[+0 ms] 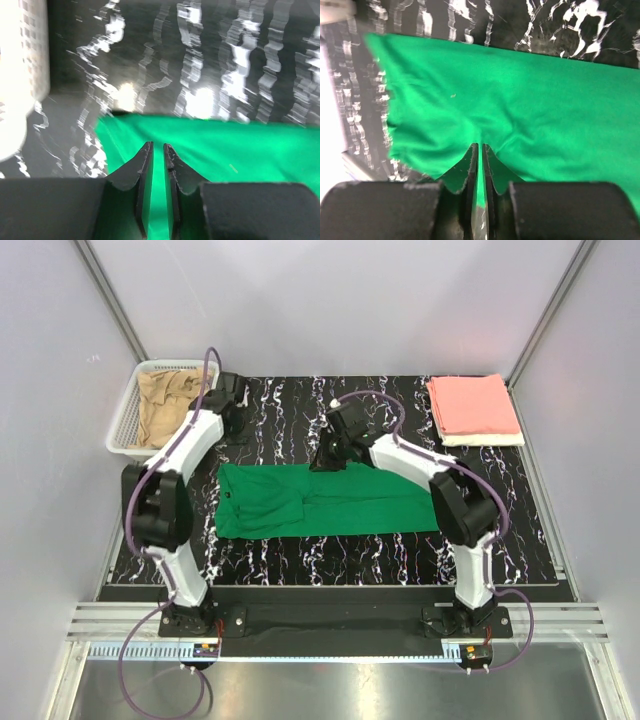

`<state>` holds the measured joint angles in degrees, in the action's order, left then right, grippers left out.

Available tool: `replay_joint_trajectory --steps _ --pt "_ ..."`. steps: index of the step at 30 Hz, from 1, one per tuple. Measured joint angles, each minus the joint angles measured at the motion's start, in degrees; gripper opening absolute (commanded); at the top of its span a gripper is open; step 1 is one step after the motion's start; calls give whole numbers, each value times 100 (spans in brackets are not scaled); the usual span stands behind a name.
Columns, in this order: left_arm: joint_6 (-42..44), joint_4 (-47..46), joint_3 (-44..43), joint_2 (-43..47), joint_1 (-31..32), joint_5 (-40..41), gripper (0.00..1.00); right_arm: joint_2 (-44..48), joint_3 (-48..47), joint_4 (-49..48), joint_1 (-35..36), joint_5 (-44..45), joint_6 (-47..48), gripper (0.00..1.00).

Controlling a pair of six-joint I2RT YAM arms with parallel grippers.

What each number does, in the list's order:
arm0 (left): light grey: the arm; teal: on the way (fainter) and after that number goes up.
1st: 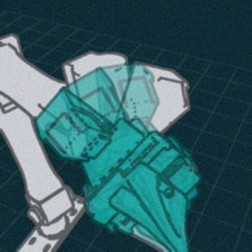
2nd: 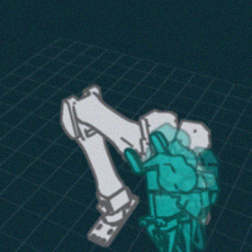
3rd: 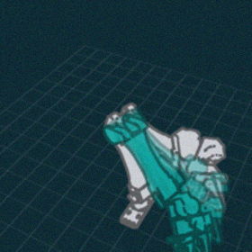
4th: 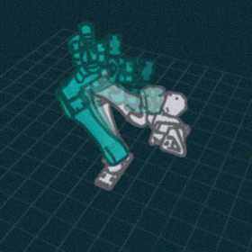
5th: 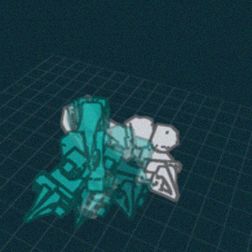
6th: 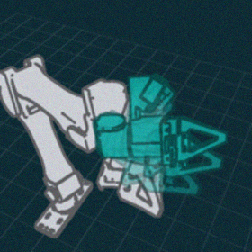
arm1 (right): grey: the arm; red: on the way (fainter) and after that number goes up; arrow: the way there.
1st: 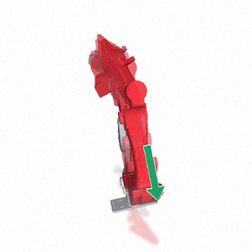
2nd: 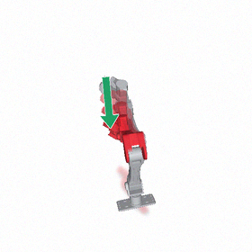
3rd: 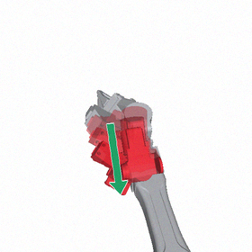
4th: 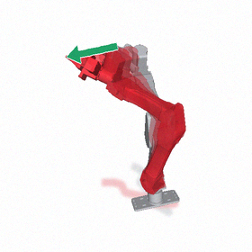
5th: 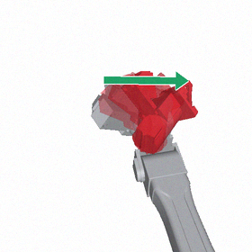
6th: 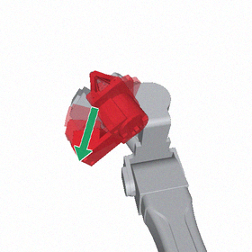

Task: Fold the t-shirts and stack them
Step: Fold the tshirt

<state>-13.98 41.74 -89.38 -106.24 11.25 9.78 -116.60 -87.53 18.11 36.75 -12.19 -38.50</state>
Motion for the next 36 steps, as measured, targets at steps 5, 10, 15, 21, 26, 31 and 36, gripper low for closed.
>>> replay_joint_trajectory --steps 5,10,15,21,26,31,36 --pt "-289 -275 914 1001 413 -592 15 1049 487 138 -151 120 234 6" --pt "-629 -437 1939 1217 1091 -1014 14 2094 1182 498 -640 367 597 8" --pt "-787 -417 2249 807 1167 -927 15 2922 1617 793 -1054 708 708 8" --pt "-634 -378 1510 -282 1167 -479 17 3648 1917 809 -1040 979 669 8" --pt "-378 -42 439 -1086 1167 -299 18 3978 2197 826 -1040 1362 584 8" --pt "-52 149 -909 -1961 1167 -74 21 4175 2260 800 -1040 1792 535 7" --pt "216 358 -2791 -3053 1167 -50 23 4304 2262 577 -1040 2118 476 8"
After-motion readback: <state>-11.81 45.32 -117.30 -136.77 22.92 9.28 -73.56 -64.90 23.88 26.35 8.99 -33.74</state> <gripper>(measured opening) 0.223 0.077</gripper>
